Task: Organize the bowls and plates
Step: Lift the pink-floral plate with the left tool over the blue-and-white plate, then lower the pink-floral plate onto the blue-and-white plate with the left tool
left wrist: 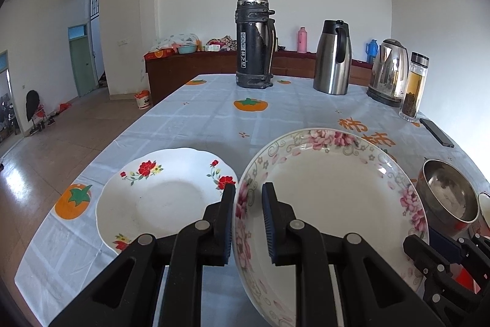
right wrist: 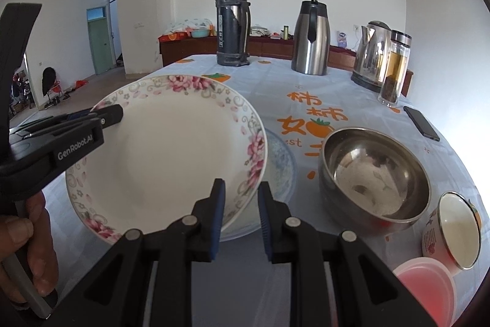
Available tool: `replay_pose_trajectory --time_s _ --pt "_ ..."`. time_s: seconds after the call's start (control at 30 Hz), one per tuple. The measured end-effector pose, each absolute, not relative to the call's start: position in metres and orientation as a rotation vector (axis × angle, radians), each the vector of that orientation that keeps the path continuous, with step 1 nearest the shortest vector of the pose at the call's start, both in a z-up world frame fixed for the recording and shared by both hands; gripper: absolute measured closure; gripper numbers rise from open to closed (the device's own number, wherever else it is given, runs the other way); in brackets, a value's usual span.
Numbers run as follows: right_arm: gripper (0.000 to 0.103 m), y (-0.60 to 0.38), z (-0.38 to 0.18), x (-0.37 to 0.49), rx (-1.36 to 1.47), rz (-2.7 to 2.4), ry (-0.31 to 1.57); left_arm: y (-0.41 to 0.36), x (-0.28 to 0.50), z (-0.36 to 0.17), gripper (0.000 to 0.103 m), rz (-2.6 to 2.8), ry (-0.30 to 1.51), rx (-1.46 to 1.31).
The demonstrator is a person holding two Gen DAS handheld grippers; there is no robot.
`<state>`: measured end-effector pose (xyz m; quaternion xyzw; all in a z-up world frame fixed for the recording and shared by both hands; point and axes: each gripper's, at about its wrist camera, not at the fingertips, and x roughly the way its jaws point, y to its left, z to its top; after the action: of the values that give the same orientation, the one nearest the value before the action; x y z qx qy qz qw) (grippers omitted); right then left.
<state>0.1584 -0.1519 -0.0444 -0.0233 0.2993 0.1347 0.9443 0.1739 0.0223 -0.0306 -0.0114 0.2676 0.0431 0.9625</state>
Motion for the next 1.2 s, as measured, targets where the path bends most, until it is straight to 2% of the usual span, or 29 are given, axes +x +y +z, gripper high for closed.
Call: replay_pose_trajectory --time_s 1.2 --pt "0.080 -0.155 -0.048 0.169 -0.051 0.185 0.656 0.012 0.198 -0.047 0.083 0.039 0.592 -0.026"
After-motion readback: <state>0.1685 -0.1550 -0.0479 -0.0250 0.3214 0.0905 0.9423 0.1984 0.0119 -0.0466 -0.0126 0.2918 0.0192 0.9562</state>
